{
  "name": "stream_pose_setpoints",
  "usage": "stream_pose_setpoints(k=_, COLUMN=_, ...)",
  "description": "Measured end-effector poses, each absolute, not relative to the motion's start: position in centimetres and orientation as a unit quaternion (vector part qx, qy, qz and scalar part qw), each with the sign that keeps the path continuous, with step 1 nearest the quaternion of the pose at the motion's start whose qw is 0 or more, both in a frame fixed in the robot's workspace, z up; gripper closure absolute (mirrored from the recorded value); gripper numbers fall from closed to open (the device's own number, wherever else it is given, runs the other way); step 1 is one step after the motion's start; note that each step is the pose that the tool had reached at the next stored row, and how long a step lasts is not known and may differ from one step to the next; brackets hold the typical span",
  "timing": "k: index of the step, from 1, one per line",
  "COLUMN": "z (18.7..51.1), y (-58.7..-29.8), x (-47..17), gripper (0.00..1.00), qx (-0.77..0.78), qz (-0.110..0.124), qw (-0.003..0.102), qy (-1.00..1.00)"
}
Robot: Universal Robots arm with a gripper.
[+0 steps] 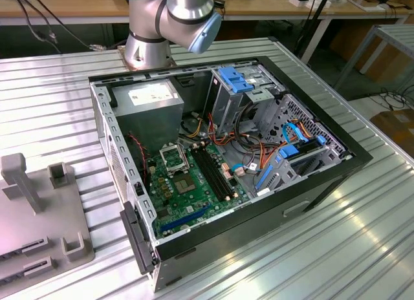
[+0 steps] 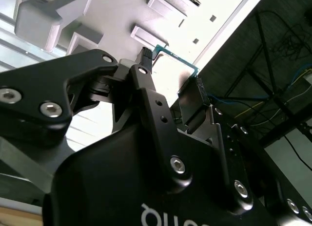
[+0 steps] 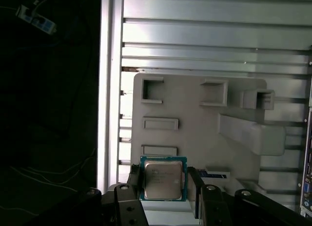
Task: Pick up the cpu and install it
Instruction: 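Pick up the cpu and move it towards the insertion slot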
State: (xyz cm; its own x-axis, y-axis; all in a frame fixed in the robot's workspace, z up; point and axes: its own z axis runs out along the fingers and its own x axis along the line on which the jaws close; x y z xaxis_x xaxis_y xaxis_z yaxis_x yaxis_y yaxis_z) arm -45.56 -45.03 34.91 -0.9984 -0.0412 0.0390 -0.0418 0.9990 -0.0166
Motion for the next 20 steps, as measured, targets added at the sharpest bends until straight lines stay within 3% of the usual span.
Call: stream_pose_setpoints(k=20, z=36.0, y=-45.03, x=-45.57, gripper=0.53, qx=0.021, qz=0.008, qw=0.02, qy=-1.0)
